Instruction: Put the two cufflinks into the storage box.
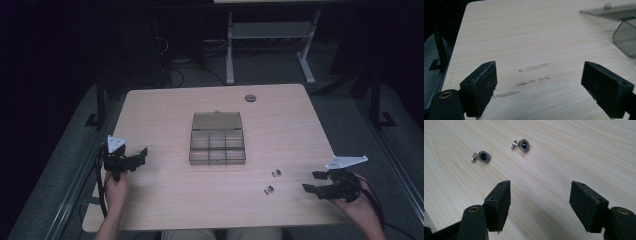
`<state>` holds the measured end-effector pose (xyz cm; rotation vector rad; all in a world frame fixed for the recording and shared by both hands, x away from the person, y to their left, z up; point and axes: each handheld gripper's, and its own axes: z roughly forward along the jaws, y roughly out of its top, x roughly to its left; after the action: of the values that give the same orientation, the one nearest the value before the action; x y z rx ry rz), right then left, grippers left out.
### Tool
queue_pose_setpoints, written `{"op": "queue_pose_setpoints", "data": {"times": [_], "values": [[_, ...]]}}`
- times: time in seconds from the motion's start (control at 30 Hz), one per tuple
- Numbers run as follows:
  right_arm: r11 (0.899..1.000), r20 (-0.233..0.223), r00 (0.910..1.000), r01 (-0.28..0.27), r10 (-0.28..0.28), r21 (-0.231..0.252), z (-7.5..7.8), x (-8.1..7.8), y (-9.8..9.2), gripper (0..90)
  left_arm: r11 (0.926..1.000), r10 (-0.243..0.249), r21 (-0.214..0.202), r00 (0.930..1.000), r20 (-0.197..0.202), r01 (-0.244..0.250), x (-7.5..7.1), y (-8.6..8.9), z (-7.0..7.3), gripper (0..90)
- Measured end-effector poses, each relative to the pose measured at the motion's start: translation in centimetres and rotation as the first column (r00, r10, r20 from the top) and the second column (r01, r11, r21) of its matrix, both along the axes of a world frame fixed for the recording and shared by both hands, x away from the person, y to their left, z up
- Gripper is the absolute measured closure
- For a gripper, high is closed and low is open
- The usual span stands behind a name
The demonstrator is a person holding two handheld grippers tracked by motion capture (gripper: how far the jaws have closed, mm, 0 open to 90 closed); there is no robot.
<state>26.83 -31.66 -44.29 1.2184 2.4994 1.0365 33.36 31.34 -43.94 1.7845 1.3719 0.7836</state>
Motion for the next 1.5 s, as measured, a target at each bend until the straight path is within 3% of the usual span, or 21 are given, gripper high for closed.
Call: {"op": "queue_pose_setpoints", "data": {"times": [0.7,1.5], "values": [[0.992,-0.02,0.9935,-0.113,0.112,-0.052,1.3,3.0,4.3,40.9,0.9998,-0.005,-0.021,0.9995,-0.03,0.005,0.3,0.1,-0.4,12.8],[0.982,-0.02,0.986,-0.167,0.165,-0.085,1.7,5.3,7.1,45.8,0.9995,0.004,-0.033,0.9995,-0.032,-0.005,0.4,0.3,-0.5,12.8]]}}
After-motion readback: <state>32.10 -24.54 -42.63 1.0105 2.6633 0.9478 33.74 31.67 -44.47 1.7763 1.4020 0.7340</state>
